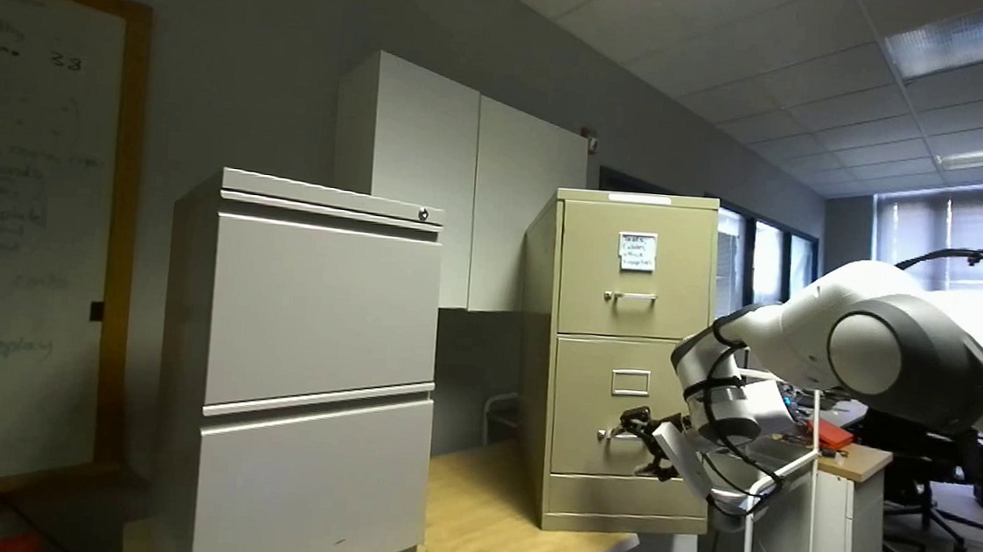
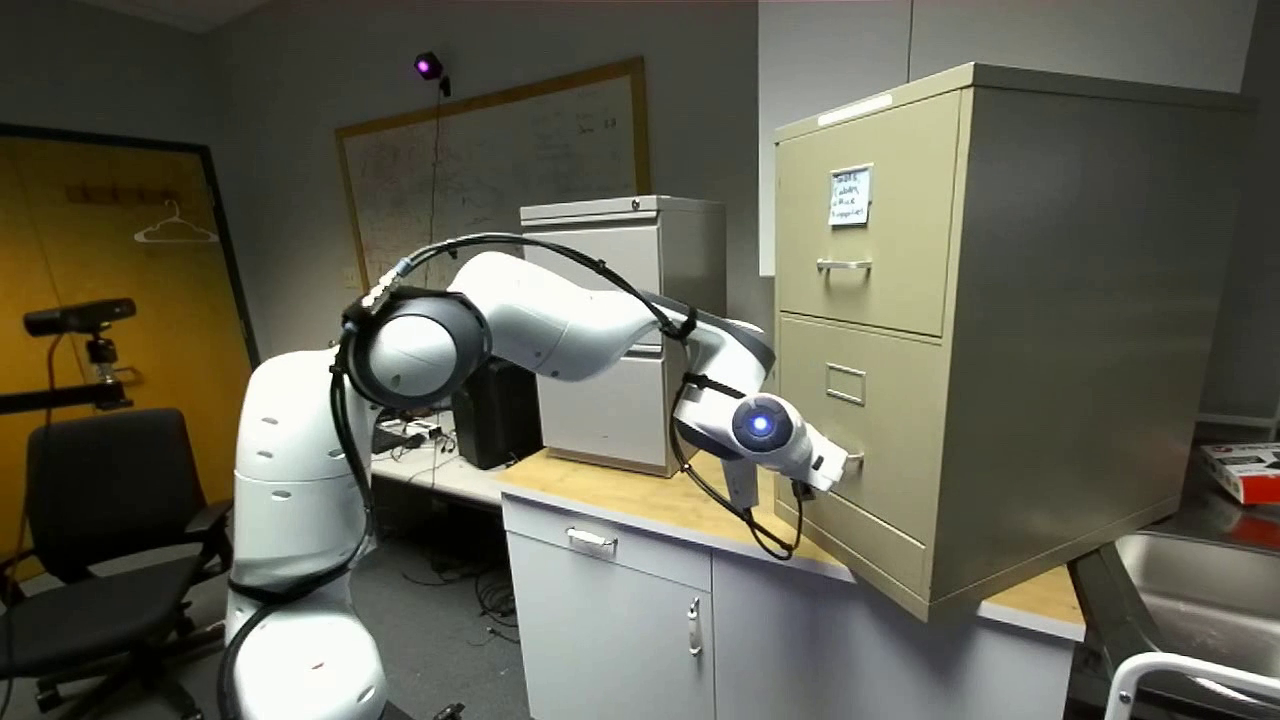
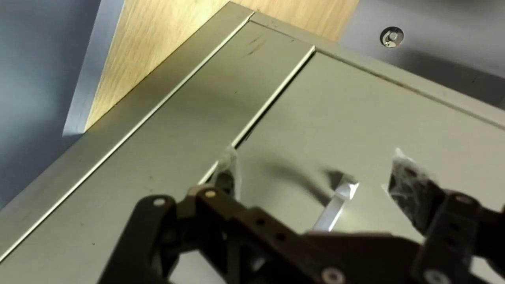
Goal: Open the bottom drawer of the file cabinet on the right
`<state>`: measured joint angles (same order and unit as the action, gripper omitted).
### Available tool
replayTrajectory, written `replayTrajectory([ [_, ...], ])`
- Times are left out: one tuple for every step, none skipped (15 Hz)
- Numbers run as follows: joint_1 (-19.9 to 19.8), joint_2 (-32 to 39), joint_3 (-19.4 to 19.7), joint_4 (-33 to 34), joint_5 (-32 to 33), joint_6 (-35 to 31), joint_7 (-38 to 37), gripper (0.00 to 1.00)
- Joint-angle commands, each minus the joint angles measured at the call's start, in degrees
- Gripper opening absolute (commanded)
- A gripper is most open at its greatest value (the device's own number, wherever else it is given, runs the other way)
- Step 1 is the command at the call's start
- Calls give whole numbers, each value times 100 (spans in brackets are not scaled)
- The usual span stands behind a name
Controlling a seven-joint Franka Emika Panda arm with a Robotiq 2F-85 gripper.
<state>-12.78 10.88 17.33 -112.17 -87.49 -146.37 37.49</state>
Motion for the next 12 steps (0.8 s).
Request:
replayTrajectory([
  [190,-594,-126,-623,-399,-634,548,100],
  [212,-657,-115,-680,-564,-714,676,100],
  [223,-704,-94,-714,-729,-809,777,100],
  [210,-747,-67,-733,-898,-856,878,100],
  [184,-790,-44,-747,-1057,-886,979,100],
  [149,-834,-13,-738,-1218,-902,1065,100],
  [121,-870,19,-715,-1355,-912,1143,100],
  [98,-885,49,-672,-1489,-925,1220,100],
  [71,-886,77,-610,-1564,-920,1241,100],
  [46,-855,97,-527,-1624,-909,1250,100],
  [24,-829,110,-465,-1630,-905,1225,100],
  [-3,-755,124,-367,-1636,-861,1202,100],
])
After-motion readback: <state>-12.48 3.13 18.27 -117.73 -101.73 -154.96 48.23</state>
